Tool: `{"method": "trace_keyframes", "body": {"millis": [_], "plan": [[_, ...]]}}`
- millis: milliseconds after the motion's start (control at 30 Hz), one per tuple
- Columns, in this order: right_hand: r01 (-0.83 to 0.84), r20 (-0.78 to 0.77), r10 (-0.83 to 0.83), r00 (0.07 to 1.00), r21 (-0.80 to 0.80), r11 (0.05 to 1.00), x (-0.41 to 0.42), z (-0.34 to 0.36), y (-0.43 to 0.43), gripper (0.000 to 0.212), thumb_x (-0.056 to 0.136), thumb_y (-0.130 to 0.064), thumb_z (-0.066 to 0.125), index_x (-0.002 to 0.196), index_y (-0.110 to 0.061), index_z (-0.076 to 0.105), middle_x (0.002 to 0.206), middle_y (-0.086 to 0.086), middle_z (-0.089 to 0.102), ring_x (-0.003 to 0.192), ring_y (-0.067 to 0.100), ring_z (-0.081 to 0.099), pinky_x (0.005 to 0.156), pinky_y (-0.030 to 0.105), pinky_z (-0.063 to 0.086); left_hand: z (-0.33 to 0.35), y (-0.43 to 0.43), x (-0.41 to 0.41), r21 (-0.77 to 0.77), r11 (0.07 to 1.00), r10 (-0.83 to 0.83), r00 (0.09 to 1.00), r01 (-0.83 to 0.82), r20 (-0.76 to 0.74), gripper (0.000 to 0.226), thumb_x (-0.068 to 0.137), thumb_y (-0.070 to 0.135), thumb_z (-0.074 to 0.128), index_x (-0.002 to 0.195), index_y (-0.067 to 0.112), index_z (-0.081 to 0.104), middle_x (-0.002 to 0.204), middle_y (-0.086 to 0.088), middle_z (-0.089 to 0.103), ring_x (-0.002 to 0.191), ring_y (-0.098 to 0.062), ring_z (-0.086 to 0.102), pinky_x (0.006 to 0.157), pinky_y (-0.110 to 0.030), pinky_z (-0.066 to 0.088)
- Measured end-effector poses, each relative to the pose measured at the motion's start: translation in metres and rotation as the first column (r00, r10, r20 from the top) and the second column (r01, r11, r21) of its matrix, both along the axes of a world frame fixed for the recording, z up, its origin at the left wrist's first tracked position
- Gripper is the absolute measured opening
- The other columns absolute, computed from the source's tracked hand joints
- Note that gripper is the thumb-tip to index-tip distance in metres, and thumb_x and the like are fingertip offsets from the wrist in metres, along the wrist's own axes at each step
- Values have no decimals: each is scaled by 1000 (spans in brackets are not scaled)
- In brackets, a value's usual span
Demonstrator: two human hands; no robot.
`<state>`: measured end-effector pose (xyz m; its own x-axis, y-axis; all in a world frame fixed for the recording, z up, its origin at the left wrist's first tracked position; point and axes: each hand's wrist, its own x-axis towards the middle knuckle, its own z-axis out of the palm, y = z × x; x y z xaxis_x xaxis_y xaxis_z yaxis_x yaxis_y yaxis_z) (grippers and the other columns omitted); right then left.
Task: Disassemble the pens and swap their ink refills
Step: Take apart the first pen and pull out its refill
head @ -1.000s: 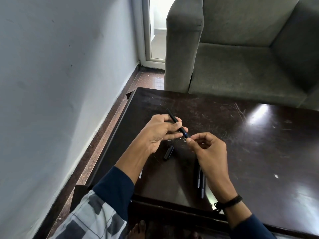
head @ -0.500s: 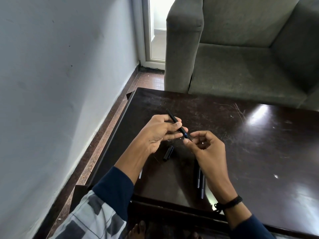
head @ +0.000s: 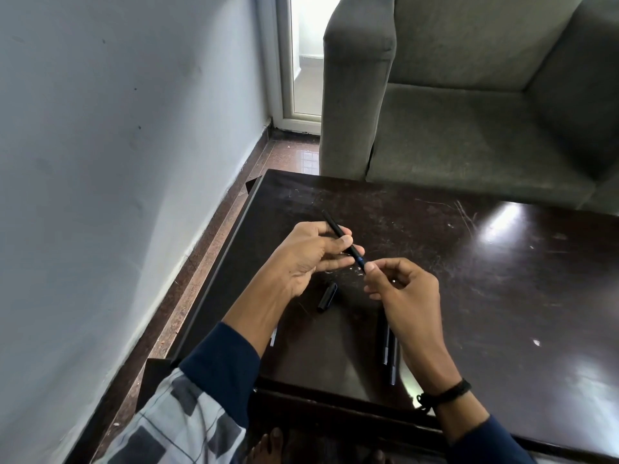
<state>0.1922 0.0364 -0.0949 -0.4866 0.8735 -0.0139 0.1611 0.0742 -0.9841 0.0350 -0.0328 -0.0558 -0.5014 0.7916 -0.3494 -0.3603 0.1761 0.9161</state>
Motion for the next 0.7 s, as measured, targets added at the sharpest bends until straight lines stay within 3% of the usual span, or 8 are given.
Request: {"method": "trace_keyframes", "body": {"millis": [100,233,400,567,700], "plan": [[-16,20,16,1000,18,1000,0,0,1,6,91,-16,79,88,-20,76,79,3,76,77,24,73,80,46,63,-1,1,1,-2,1000,-3,1000,3,-1,16,98,-3,63,113,-2,65,94,-17,78,89,-21,79,71,-25,62],[-23,15,22,1000,22,1000,0,-2,1,14,85,-20,85,93,-26,75,85,0,73,82,24,70,82,45,62,-1,1,0,8,1000,3,1000,-3,2,15,98,-3,62,113,-3,65,94,-18,77,87,-21,79,71,-25,63],[-17,23,16,1000,10,1000,-2,-1,0,7,89,-19,81,90,-24,76,83,1,76,82,26,73,79,49,63,0,1,1,8,1000,-9,1000,9,-1,17,98,-3,61,115,-4,64,94,-18,77,86,-20,79,71,-25,63],[-20,41,19,999,24,1000,0,-2,2,9,88,-18,82,89,-25,76,81,-3,75,73,10,65,71,35,57,0,1,0,-7,1000,-4,1000,4,25,9,101,1,60,108,5,64,89,-13,78,83,-21,78,70,-29,64],[-18,57,17,998,18,1000,1,-3,2,9,87,-20,83,89,-26,76,81,-4,75,73,6,64,70,29,53,-2,2,-1,-4,1000,5,1000,-5,29,9,101,1,59,107,7,64,91,-13,78,84,-23,78,70,-31,64]]}}
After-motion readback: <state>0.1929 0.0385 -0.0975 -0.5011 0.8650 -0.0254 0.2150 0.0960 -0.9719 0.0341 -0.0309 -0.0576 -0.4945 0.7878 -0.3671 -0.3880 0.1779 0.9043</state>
